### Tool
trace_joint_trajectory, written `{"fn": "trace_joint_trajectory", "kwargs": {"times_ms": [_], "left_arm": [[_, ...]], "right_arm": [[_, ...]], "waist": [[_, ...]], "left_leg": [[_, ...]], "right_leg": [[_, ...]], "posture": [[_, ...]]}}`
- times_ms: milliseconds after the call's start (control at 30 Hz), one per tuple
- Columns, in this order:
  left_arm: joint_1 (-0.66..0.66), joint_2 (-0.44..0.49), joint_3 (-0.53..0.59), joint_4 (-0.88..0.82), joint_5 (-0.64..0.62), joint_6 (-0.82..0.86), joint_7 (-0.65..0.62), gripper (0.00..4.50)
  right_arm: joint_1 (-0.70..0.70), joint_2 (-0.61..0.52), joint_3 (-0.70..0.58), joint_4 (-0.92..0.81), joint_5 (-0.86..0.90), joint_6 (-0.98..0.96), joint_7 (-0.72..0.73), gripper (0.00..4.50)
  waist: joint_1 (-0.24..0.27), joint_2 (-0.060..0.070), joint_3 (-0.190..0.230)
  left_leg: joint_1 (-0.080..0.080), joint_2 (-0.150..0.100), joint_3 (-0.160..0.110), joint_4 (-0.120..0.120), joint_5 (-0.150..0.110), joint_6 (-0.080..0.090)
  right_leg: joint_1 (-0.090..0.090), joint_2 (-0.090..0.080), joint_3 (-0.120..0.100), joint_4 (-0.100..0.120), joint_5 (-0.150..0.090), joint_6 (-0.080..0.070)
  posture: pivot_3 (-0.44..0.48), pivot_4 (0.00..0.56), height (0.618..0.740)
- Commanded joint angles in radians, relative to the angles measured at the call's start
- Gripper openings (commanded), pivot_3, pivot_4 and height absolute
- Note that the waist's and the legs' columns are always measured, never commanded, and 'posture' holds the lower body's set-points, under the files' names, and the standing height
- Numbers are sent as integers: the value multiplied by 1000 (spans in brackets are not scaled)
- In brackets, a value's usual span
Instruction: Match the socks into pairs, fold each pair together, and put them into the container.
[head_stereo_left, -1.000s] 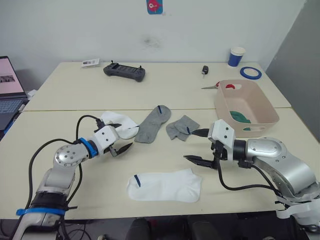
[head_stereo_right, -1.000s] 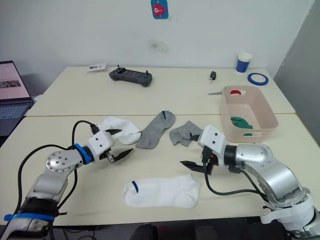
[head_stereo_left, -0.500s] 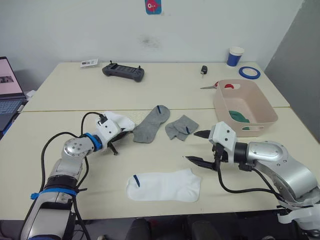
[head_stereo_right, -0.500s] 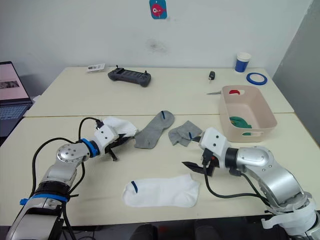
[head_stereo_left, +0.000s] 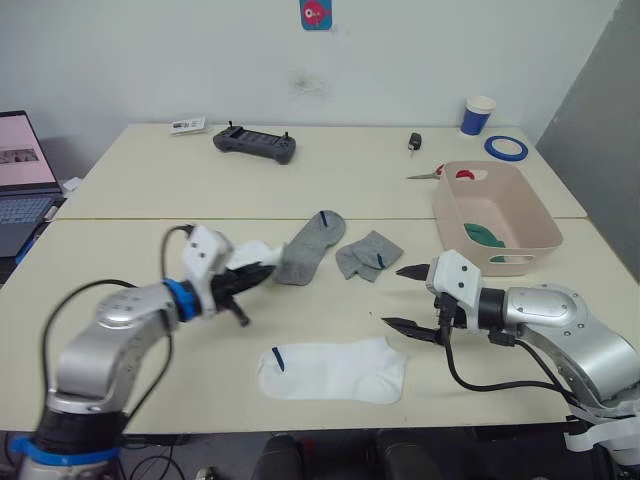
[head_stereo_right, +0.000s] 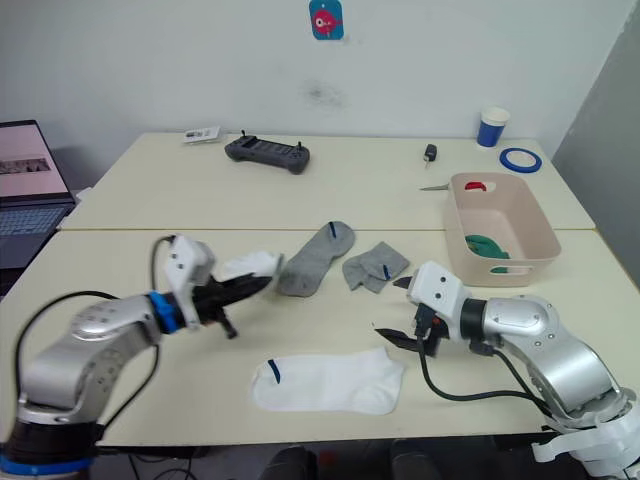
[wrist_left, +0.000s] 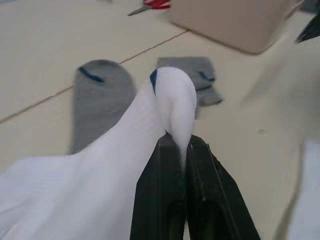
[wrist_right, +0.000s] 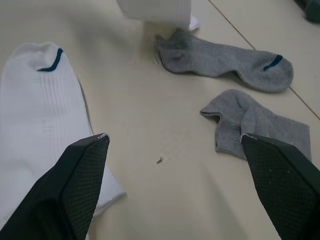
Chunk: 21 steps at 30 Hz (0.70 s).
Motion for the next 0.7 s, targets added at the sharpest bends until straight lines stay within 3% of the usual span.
{"fn": "trace_joint_trajectory", "kwargs": {"times_ms": [33,233,400,533,700], "left_arm": [[-52,-88,-111,-43,23,61,100,18],[-133,-278,-317,74,132,61,201,18],[-169,-388,-358,145,145,57,213,18],[-177,-368,-378,127,162,34,176,961],[-182,-342,-361,60,159,3,147,2585]], "right_arm": [[1,-30,-36,-6,-22,-17,4,4500],[42,-97,-78,-14,-36,4,11,4500],[85,-134,-114,-33,-32,17,10,4500],[107,-144,-129,-44,-34,23,10,4500],[110,-153,-129,-29,-46,9,12,4500]], "waist": [[-1,0,0],[-1,0,0],[-5,0,0],[-6,0,0],[-4,0,0]], "left_leg": [[0,0,0,0,0,0],[0,-1,-1,0,0,0],[0,-1,-1,0,0,0],[1,-1,-3,-1,0,0],[1,-1,-3,0,0,0]], "right_leg": [[0,0,0,0,1,0],[0,1,1,-1,1,0],[0,2,2,-1,1,0],[0,4,2,0,1,0],[0,4,3,0,1,0]], "posture": [[0,150,740],[0,150,740],[0,150,740],[0,150,740],[0,150,740]]}}
